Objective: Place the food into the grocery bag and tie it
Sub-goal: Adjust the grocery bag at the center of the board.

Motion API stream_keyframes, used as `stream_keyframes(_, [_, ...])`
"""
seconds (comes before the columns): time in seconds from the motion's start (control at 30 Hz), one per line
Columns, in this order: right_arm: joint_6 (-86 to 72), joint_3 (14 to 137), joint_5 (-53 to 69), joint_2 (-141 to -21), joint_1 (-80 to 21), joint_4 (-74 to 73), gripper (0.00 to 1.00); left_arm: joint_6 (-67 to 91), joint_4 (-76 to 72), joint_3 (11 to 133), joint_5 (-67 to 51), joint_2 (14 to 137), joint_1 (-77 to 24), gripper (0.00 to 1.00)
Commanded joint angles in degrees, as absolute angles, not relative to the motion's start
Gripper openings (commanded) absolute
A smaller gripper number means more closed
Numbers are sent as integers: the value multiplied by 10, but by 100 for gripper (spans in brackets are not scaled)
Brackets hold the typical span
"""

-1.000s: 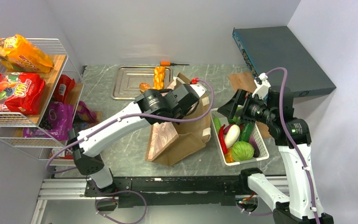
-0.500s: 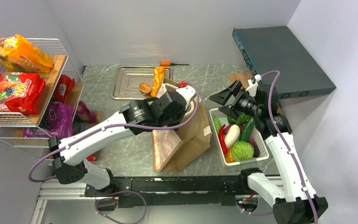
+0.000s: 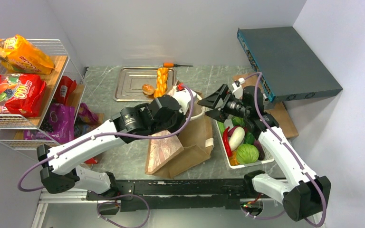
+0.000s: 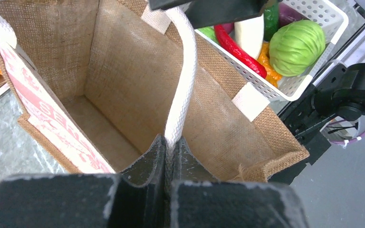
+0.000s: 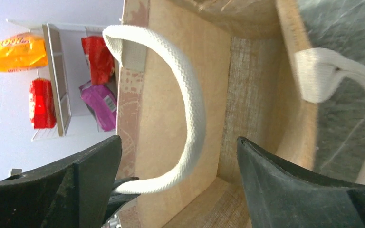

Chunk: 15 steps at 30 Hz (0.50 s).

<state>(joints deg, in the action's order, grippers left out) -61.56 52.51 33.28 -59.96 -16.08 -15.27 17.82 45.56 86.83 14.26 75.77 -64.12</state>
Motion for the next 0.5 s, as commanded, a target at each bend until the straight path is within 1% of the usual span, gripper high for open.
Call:
stream_keyframes(0.0, [-646,512,349,-612,-187,-59,88,167,396,865,121,732,-644,0])
stream_keyframes(0.07, [-644,514,351,-621,-195,-53,79,166,390,860,120,727,-644,0])
stream_keyframes(0.13, [-641,519,353,-627,-198,-52,67,165,385,855,120,722,-644,0])
stream_keyframes(0.17, [-641,521,353,-627,-200,-53,60,165,384,853,120,720,-644,0])
stream_keyframes(0.2, [-640,524,353,-626,-200,-55,50,163,383,851,120,718,-644,0])
stream_keyframes(0.23, [-640,528,353,-625,-200,-57,38,163,384,851,120,717,-644,0])
stream_keyframes(0.3, [-632,548,349,-624,-200,-74,17,163,388,852,122,717,-644,0])
stream_keyframes(0.33, [-624,565,346,-626,-200,-89,7,162,391,854,123,717,-644,2])
stream_keyframes(0.37, [-611,587,339,-629,-201,-114,0,161,392,856,121,717,-644,16])
stream_keyframes(0.4, [-595,613,332,-634,-202,-145,0,159,394,859,117,717,-644,36])
stream_keyframes(0.43, [-575,643,326,-640,-205,-175,0,157,396,863,115,716,-644,59])
stream_keyframes(0.47, [-557,671,322,-648,-207,-205,0,156,398,869,113,715,-644,78])
